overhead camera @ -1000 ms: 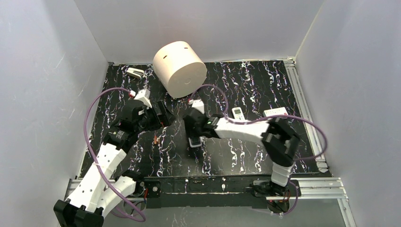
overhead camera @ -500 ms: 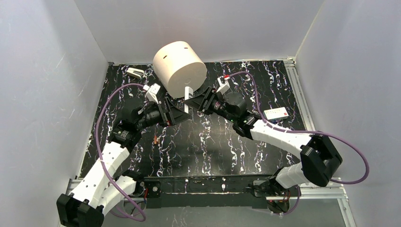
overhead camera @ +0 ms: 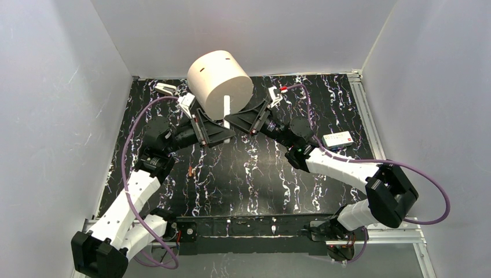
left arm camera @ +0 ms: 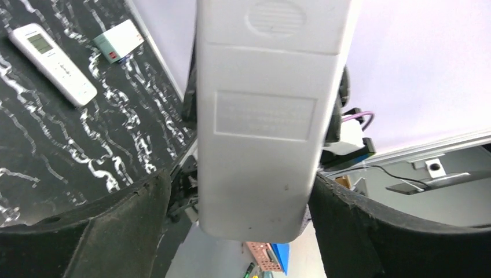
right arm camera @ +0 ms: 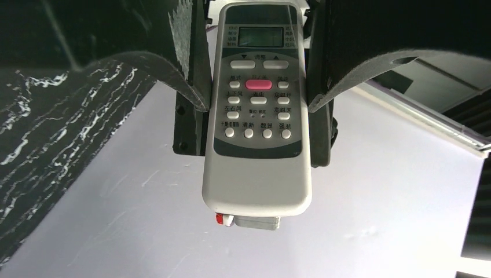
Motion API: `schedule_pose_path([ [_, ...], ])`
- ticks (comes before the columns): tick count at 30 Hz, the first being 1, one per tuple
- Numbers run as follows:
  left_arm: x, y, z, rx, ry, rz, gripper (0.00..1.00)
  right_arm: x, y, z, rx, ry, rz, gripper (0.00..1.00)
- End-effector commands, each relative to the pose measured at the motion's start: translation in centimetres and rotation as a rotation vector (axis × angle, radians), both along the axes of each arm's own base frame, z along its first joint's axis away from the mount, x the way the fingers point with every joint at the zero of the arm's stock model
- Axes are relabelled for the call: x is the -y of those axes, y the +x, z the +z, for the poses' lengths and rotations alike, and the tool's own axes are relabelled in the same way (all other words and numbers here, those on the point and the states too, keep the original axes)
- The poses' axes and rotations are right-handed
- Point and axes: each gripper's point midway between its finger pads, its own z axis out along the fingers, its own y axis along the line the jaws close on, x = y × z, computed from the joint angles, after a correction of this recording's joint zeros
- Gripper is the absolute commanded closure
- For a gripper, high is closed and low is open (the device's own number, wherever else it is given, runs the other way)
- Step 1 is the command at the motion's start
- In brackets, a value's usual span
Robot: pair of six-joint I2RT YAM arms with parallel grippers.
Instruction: Load the batteries into the remote control
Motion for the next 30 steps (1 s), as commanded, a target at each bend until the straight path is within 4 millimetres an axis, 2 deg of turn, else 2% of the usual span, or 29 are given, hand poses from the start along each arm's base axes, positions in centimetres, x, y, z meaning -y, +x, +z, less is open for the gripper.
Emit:
schedule_pose_path([
  [1, -0.2, -1.5, 4.6, 0.078, -0.136, -0.024, 0.22, 0.9, -1.6, 3.5, 0.082, 0.123, 0.043, 0.43],
  [10, 0.2, -1.4, 2.9, 0.091, -0.092, -0.063, 0.85, 0.4, -1.3, 2.8, 0.055, 0.081, 0.047, 0.40],
  [11, 0.2, -1.4, 2.8, 0.110, -0.085, -0.068, 0.90, 0.4, -1.3, 2.7, 0.055, 0.071, 0.043, 0.38],
  [13, 0.2, -1.5, 2.5, 0.165, -0.058, -0.082, 1.00, 0.4, -1.1, 2.4, 0.054, 0.042, 0.024, 0.28],
  [15, 0.2, -1.5, 1.6, 0.218, -0.007, -0.095, 1.00, 0.5, -0.3, 1.4, 0.041, -0.038, -0.031, 0.13],
  [17, 0.0, -1.7, 0.0, 0.305, 0.075, -0.105, 1.00, 0.7, 1.3, -1.1, 0.024, -0.226, -0.115, 0.11],
  [19, -0.9, -1.2, -2.0, 0.400, 0.212, -0.071, 1.00, 1.2, 1.9, -2.7, 0.016, -0.377, -0.142, 0.10],
  [22, -2.9, -0.1, -4.7, 0.443, 0.449, 0.009, 1.00, 1.8, 1.1, -3.0, 0.035, -0.476, -0.115, 0.09],
  [24, -3.9, 0.2, -5.8, 0.462, 0.543, 0.022, 1.00, 2.1, 0.7, -3.0, 0.064, -0.542, -0.093, 0.09],
  [30, -5.1, 0.7, -6.6, 0.594, 0.664, 0.031, 1.00, 2.6, -0.1, -6.3, 0.057, -0.794, 0.013, 0.09],
])
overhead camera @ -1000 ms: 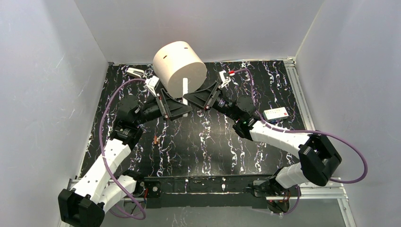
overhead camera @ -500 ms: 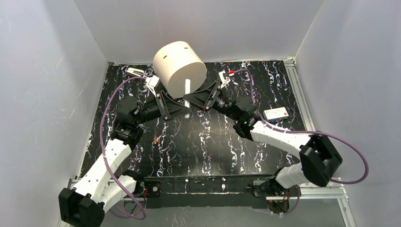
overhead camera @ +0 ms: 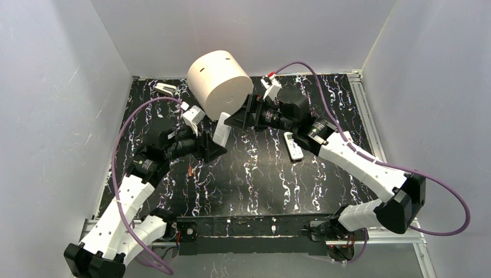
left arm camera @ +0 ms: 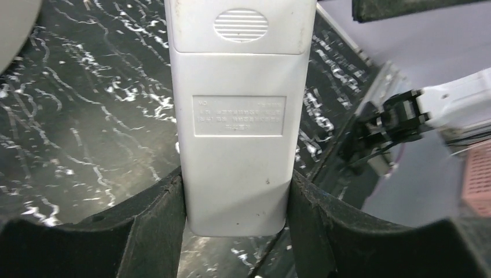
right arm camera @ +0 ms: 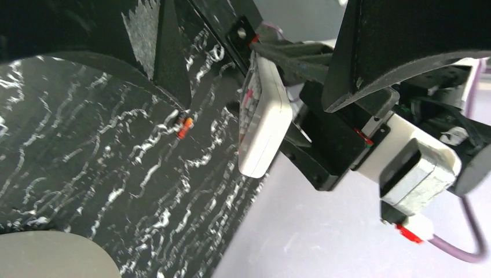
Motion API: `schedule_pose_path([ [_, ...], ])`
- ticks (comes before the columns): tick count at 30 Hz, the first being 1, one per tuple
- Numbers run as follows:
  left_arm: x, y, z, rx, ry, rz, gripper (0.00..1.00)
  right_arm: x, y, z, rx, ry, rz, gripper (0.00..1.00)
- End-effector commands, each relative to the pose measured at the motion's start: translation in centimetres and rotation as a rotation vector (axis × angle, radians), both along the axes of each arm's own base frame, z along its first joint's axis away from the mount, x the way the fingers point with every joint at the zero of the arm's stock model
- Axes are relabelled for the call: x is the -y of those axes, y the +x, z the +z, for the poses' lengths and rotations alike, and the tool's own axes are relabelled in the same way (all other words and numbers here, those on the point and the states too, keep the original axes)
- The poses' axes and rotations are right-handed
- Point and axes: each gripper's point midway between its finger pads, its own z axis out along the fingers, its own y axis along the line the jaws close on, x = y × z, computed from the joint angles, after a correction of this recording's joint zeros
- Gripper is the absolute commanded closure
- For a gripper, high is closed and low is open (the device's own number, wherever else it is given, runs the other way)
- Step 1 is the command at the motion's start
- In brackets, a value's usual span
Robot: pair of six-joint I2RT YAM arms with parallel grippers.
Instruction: Load the batteries into the remote control
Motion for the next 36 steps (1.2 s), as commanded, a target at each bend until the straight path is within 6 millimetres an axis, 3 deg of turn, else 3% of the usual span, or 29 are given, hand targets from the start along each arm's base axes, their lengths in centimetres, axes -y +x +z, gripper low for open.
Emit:
schedule_pose_path([
  [1, -1.8, 0.2, -0.5, 0.169, 0.168, -0.008, 1.00, 1.1, -1.2, -3.8, -0.022, -0.239, 0.094, 0.09],
  [5, -1.6, -0.8, -1.0, 0.255, 0.265, -0.128, 1.00, 0.3, -1.9, -4.2, -0.022, -0.251, 0.173, 0.11],
  [12, -1.7, -1.3, -2.4, 0.342, 0.386, -0.178, 1.00, -0.6, -2.2, -5.5, -0.064, -0.283, 0.243, 0.20],
  [19, -2.4, -1.5, -2.9, 0.389, 0.432, -0.159, 1.00, -1.5, -3.8, -5.3, -0.123, -0.234, 0.349, 0.42],
  [26, -2.5, -1.8, -3.0, 0.398, 0.431, -0.166, 1.00, -2.2, -5.0, -3.2, -0.156, -0.090, 0.411, 0.69],
  [28, -2.6, -1.6, -2.9, 0.384, 0.428, -0.142, 0.85, -2.4, -5.1, -2.5, -0.153, -0.040, 0.420, 0.76],
  [31, -2.8, -1.0, -2.1, 0.350, 0.396, -0.062, 0.38, -2.4, -5.0, -1.7, -0.133, 0.009, 0.405, 0.80],
  [34, -2.4, -1.0, -0.5, 0.317, 0.316, -0.007, 0.12, -2.1, -4.1, -0.3, -0.069, 0.061, 0.336, 0.81],
  [36, -1.9, -1.1, 1.4, 0.309, 0.237, 0.023, 0.04, -1.5, -3.3, 1.5, 0.009, 0.118, 0.263, 0.81],
])
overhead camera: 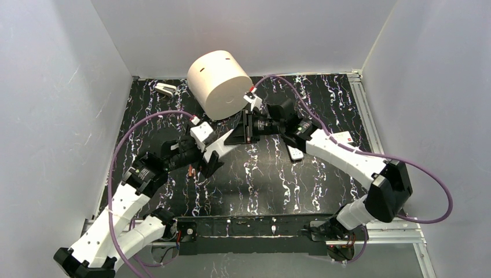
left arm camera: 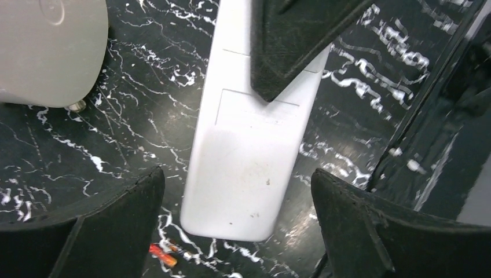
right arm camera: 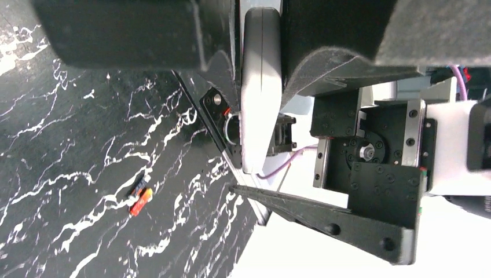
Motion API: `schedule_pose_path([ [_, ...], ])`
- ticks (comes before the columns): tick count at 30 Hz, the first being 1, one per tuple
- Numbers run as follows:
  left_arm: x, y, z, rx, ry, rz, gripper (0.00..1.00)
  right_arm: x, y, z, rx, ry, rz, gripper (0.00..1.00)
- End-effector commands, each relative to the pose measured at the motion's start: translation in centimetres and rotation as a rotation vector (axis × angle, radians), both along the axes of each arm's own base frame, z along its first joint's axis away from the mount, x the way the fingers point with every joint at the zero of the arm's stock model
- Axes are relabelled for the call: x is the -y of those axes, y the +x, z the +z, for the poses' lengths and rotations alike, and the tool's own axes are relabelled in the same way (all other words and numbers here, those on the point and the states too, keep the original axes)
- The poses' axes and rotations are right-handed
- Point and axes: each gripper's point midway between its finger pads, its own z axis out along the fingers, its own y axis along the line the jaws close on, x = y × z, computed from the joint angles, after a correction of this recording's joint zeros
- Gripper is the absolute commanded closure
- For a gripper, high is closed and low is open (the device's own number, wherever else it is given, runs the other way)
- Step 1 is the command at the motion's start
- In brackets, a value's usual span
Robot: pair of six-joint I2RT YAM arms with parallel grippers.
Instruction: Load the batteries into the remote control
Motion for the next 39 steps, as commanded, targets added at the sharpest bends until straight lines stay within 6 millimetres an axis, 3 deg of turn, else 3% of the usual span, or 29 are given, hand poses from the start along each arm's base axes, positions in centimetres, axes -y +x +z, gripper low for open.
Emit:
schedule_pose_path([
  [1, 0.7, 0.2, 5.4, 0.002, -0.218, 0.098, 0.02, 1.0, 1.1, 8.4, 0.225, 0.268, -0.123, 0.81],
  [6, 1.0, 0.6, 11.2, -0.060, -0.481, 0.226, 0.02, 3.4, 2.5, 13.1, 0.350, 0.435, -0.316, 0.80],
  [10, 1.7, 1.2, 16.0, -0.179, -0.792, 0.311, 0.02, 4.6, 3.1, 14.9, 0.386, 0.515, -0.398, 0.79],
  [12, 2.6, 1.1, 19.4, -0.193, -0.993, 0.243, 0.04, 4.6, 3.1, 15.5, 0.386, 0.573, -0.410, 0.79],
  [15, 3.2, 1.6, 21.2, -0.239, -1.180, 0.197, 0.05, 4.6, 3.3, 16.5, 0.377, 0.652, -0.440, 0.79],
  [19, 3.2, 3.1, 20.8, -0.270, -1.289, 0.227, 0.11, 3.6, 3.4, 16.9, 0.357, 0.712, -0.454, 0.79],
  [24, 1.3, 4.1, 20.6, -0.177, -1.427, 0.264, 0.14, 2.5, 3.3, 16.1, 0.297, 0.737, -0.439, 0.78],
  [28, 1.2, 3.9, 20.9, -0.168, -1.456, 0.244, 0.31, 2.5, 3.4, 14.9, 0.248, 0.737, -0.467, 0.78],
  [35, 1.1, 3.9, 19.7, -0.193, -1.486, 0.245, 0.53, 2.7, 3.7, 13.7, 0.195, 0.729, -0.494, 0.78],
  [39, 1.2, 3.9, 20.0, -0.182, -1.480, 0.239, 0.73, 1.9, 3.9, 12.6, 0.153, 0.672, -0.483, 0.77],
])
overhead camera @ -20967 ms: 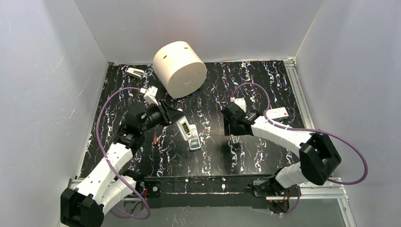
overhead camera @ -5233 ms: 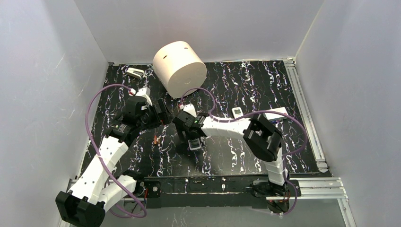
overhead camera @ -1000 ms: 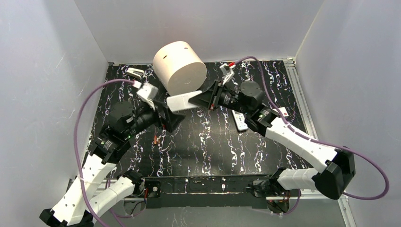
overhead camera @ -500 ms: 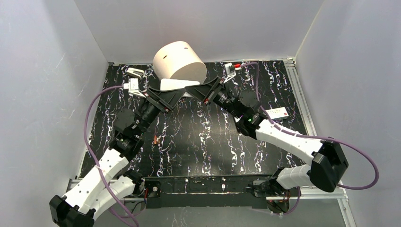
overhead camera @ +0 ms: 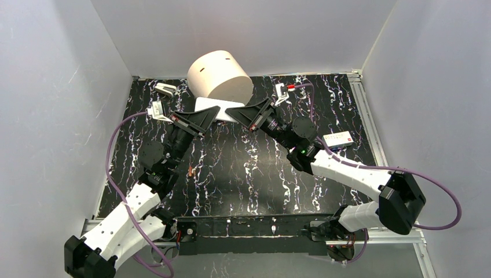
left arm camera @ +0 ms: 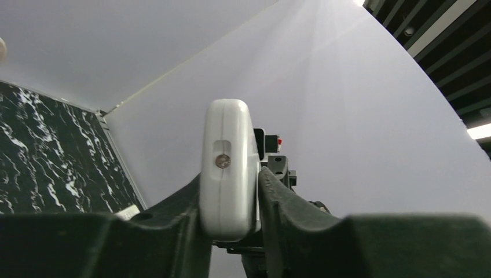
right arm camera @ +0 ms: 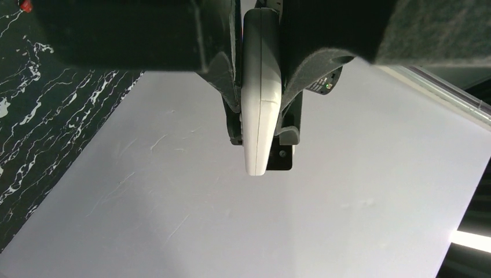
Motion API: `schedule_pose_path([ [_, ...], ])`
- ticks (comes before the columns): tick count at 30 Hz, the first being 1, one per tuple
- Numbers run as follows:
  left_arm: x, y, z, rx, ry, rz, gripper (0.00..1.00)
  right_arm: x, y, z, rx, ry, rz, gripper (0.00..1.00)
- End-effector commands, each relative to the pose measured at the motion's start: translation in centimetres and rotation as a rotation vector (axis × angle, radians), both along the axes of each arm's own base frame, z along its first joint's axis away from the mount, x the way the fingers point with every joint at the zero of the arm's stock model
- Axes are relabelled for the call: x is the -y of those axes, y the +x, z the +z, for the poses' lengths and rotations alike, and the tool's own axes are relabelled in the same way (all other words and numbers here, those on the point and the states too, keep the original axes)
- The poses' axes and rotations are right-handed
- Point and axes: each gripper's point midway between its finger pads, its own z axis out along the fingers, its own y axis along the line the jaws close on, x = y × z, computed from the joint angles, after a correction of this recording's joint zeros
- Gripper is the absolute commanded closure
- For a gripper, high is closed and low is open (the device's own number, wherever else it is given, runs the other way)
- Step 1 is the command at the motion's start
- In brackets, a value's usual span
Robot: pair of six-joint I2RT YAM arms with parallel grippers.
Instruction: Load the batteries into the remote control
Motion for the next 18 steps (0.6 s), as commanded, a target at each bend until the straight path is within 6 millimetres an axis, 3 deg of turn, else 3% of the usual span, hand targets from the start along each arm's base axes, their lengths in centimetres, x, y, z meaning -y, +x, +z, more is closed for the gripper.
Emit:
schedule_pose_path([
  [1, -1.0, -1.3, 3.5, 0.117, -0.064, 0.015, 0.79, 0.2, 0.6, 0.2, -0.028, 0.001, -0.026, 0.77],
  [5, -1.1, -1.4, 3.7, 0.136, -0.047, 0.024, 0.99, 0.1, 0.6, -0.3, -0.048, -0.007, -0.016, 0.73],
  [9, 0.1, -1.3, 2.9, 0.079, 0.049, -0.021, 1.00, 0.6, 0.6, -1.1, -0.046, -0.064, -0.025, 0.51],
  [12, 1.0, -1.1, 1.9, 0.026, 0.120, -0.085, 1.00, 2.1, 1.3, -1.6, -0.034, -0.123, -0.012, 0.34],
  [15, 1.4, -0.5, 1.1, -0.043, 0.124, -0.177, 1.00, 3.4, 0.7, -0.8, 0.052, -0.139, 0.036, 0.28],
  [18, 1.7, 0.0, 0.5, -0.109, 0.107, -0.268, 1.00, 3.2, -0.7, -0.5, 0.112, -0.166, 0.125, 0.29],
])
